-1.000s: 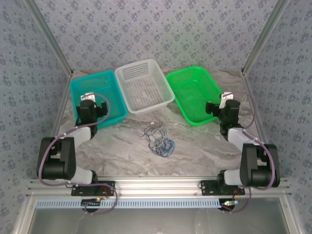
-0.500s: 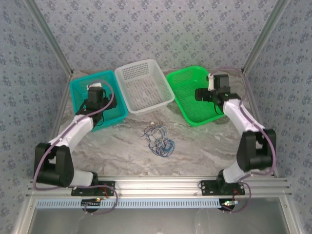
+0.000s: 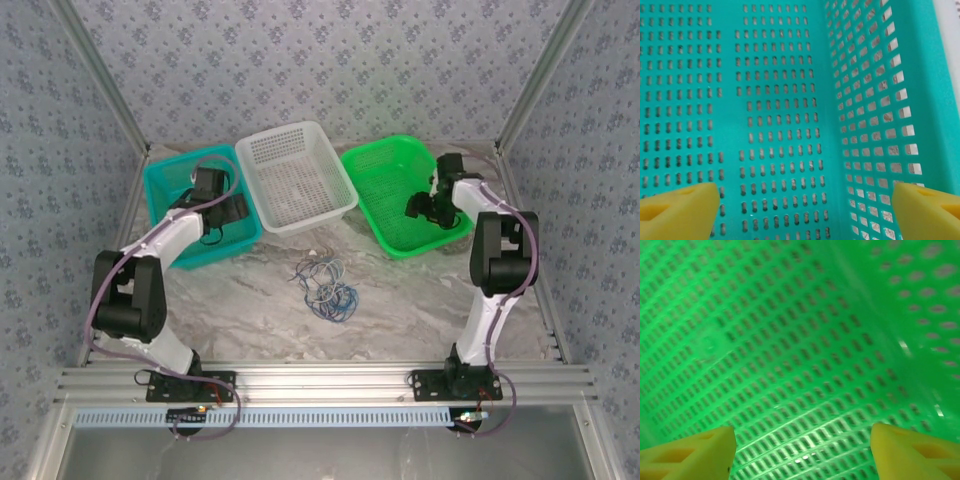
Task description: Untangle the cables
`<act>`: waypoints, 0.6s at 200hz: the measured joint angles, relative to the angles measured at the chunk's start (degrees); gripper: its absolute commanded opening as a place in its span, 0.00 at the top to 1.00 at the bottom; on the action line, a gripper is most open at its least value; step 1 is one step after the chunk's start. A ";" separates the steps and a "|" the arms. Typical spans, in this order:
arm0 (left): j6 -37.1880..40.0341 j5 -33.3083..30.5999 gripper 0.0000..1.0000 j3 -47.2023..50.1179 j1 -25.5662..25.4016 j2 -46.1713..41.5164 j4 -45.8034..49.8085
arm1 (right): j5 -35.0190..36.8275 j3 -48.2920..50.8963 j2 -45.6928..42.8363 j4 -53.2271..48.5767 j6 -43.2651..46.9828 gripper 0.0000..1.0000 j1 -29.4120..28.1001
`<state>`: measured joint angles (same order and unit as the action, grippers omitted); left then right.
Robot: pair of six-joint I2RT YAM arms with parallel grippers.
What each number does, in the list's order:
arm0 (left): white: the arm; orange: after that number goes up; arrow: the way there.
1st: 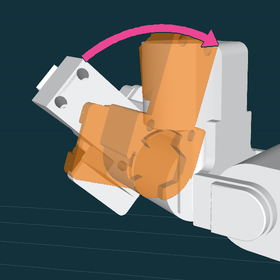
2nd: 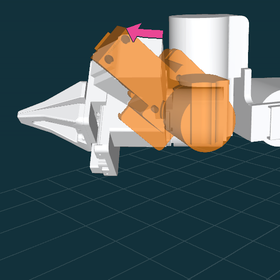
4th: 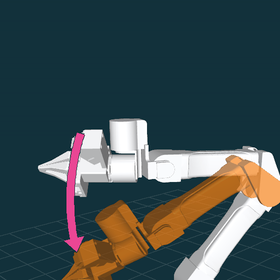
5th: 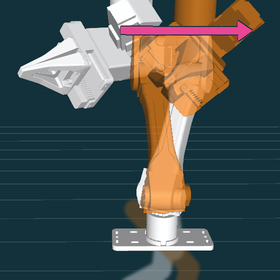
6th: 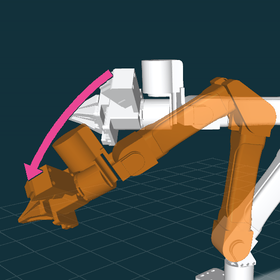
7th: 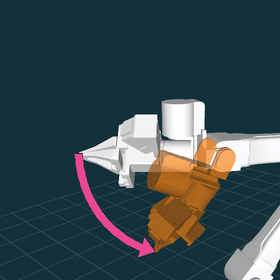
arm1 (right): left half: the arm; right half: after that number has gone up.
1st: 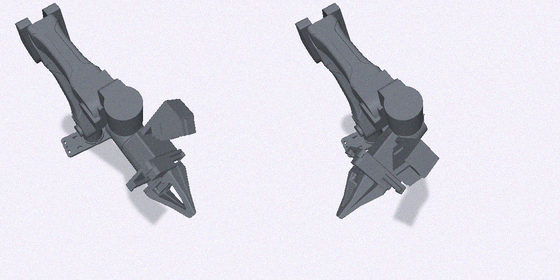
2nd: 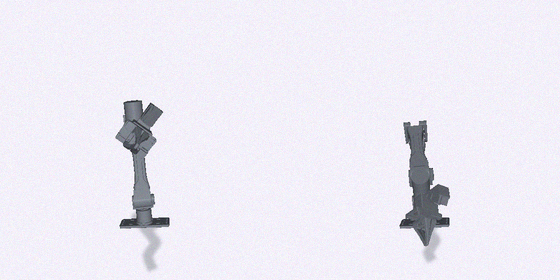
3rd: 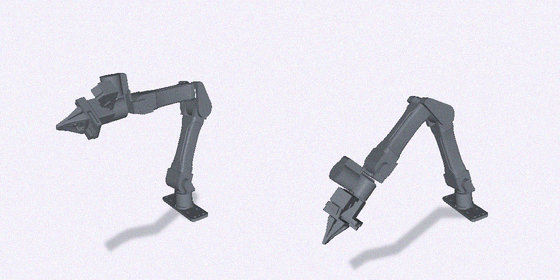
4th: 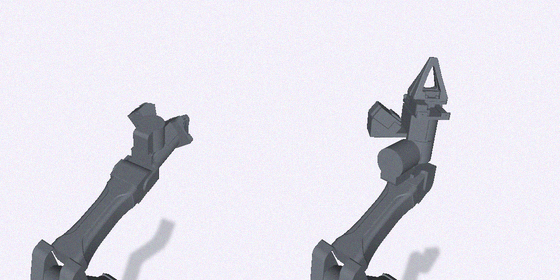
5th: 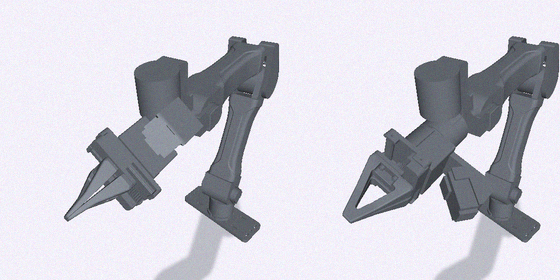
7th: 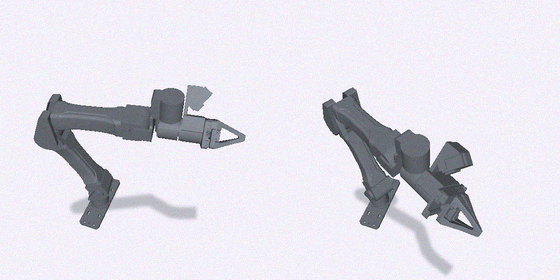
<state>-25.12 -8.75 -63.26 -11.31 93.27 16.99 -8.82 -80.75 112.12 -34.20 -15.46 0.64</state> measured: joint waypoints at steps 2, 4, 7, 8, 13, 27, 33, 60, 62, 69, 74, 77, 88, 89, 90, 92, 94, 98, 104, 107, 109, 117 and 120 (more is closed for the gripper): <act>-0.02 0.24 0.13 -0.02 0.00 0.17 0.00 | -0.02 0.22 0.00 0.07 -0.31 0.26 0.22; 0.07 0.35 0.13 -0.02 0.00 0.24 0.00 | -0.02 0.35 -0.02 0.13 -0.46 0.27 0.37; 0.17 0.59 0.14 -0.07 0.00 0.42 -0.02 | -0.02 0.74 -0.07 0.15 -0.72 0.26 0.70; 0.15 0.66 0.14 -0.07 0.00 0.46 -0.02 | -0.02 0.83 -0.09 0.15 -0.72 0.26 0.76; 0.33 0.98 0.15 -0.22 0.00 0.74 0.00 | -0.04 1.62 -0.35 0.50 -1.36 0.26 1.16; 0.72 2.36 0.16 -0.44 0.00 1.51 -0.31 | 0.00 4.35 -1.57 1.42 -3.17 0.27 1.97; 1.11 2.97 0.18 -0.46 0.04 1.68 -0.61 | 0.00 5.84 -2.25 1.81 -4.09 0.27 2.25; 3.98 5.86 0.19 -0.48 -0.37 2.29 -1.97 | 0.31 13.35 -6.82 5.27 -7.96 0.27 3.93; 4.35 6.16 0.19 -0.48 -0.48 2.40 -2.19 | 0.37 13.94 -7.30 5.46 -8.33 0.27 4.13; 5.49 6.97 0.19 -0.46 -1.03 2.60 -2.91 | 0.48 16.02 -8.83 6.51 -9.51 0.28 4.68; 6.34 7.58 0.19 -0.42 -1.53 2.71 -3.48 | 0.50 17.31 -9.70 7.15 -10.05 0.28 5.01; 6.99 7.96 0.19 -0.37 -1.90 2.78 -3.72 | 0.66 18.12 -10.27 7.50 -10.51 0.28 5.22; 8.98 9.38 0.19 -0.13 -3.19 2.86 -4.55 | 0.90 20.96 -12.44 8.94 -12.15 0.28 5.88; 9.33 9.55 0.19 -0.09 -3.39 2.86 -4.63 | 0.94 21.09 -12.57 9.05 -12.24 0.28 5.90; 9.49 9.66 0.19 -0.07 -3.50 2.86 -4.68 | 1.07 21.40 -12.81 9.20 -12.39 0.28 5.97; 9.81 9.92 0.19 0.02 -3.76 2.86 -4.81 | 1.09 21.84 -13.14 9.42 -12.70 0.28 6.03; 10.21 10.19 0.19 0.09 -4.04 2.86 -4.85 | 1.07 22.10 -13.38 9.53 -12.87 0.28 6.08; 11.06 10.75 0.19 0.24 -4.66 2.86 -5.03 | 1.29 22.93 -14.03 9.88 -13.42 0.28 6.21; 12.22 11.54 0.19 0.50 -5.40 2.86 -5.29 | 1.53 24.02 -14.91 10.29 -14.16 0.29 6.34; 12.79 12.04 0.19 0.66 -5.79 2.86 -5.42 | 1.53 24.44 -15.23 10.47 -14.47 0.29 6.38; 13.07 12.28 0.19 0.76 -5.92 2.86 -5.46 | 1.57 24.70 -15.45 10.56 -14.73 0.29 6.38; 14.40 13.51 0.19 1.40 -6.67 2.86 -5.77 | 1.75 25.35 -16.06 10.75 -15.34 0.29 6.40; 14.86 13.90 0.19 1.66 -6.88 2.86 -5.90 | 1.75 25.49 -16.17 10.82 -15.65 0.29 6.40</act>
<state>-10.26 5.15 -61.60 -18.20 96.14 11.09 -7.07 -55.27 95.94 -23.38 -31.11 7.05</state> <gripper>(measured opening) 0.806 0.715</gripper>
